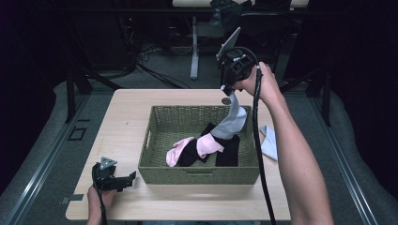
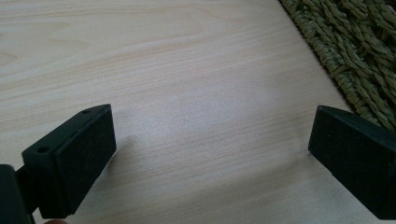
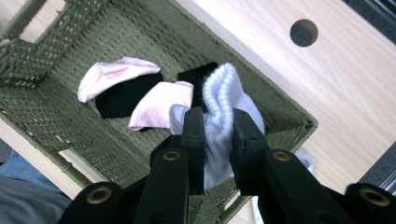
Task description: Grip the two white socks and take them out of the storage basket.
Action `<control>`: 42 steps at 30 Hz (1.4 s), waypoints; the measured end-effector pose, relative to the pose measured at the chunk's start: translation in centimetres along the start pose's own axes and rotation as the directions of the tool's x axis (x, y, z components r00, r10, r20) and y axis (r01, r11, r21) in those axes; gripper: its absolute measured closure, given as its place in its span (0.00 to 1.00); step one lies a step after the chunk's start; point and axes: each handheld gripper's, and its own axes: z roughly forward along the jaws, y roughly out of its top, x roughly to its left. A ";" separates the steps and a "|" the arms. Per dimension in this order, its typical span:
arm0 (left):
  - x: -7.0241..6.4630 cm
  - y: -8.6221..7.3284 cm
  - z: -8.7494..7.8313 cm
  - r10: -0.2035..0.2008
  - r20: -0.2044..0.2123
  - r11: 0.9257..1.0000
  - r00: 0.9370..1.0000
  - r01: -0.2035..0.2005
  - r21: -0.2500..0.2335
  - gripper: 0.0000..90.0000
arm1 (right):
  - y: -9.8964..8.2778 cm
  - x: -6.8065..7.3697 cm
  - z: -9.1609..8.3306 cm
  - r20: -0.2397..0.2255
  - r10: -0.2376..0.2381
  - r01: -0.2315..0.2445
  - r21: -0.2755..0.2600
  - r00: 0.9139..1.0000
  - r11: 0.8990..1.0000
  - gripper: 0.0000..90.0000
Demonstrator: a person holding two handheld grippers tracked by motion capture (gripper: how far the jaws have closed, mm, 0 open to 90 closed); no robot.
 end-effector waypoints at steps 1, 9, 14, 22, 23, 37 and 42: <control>0.0 0.0 0.0 0.000 0.004 1.000 1.000 0.000 0.006 0.01 | 0.1 0.1 -0.4 0.003 -0.001 0.001 -0.006 1.000 1.000 0.86; 0.0 0.0 0.0 0.001 0.007 1.000 1.000 -0.001 0.009 0.01 | 0.2 0.4 -2.1 0.020 -0.004 0.004 -0.019 1.000 1.000 0.86; 0.0 0.0 0.0 0.000 0.005 1.000 1.000 0.000 0.005 0.01 | 0.0 0.3 -3.6 0.034 0.000 0.002 -0.035 0.999 0.999 0.86; 0.0 0.0 0.0 0.005 0.006 1.000 1.000 -0.005 0.007 0.01 | -0.9 -0.2 -5.9 0.057 0.015 -0.012 -0.053 0.998 0.999 0.86; 0.0 0.0 0.0 0.005 0.007 1.000 1.000 -0.005 0.006 0.01 | -1.1 -0.3 -6.2 0.060 0.019 -0.015 -0.059 0.998 0.998 0.86; 0.0 0.0 0.0 0.000 0.004 1.000 1.000 0.000 0.002 0.01 | -4.3 -1.8 -10.4 0.123 0.056 -0.043 -0.102 0.991 0.994 0.86; 0.0 0.0 -0.1 0.004 0.004 1.000 1.000 -0.004 0.003 0.01 | -5.7 -2.7 -11.3 0.133 0.087 -0.070 -0.129 0.987 0.989 0.86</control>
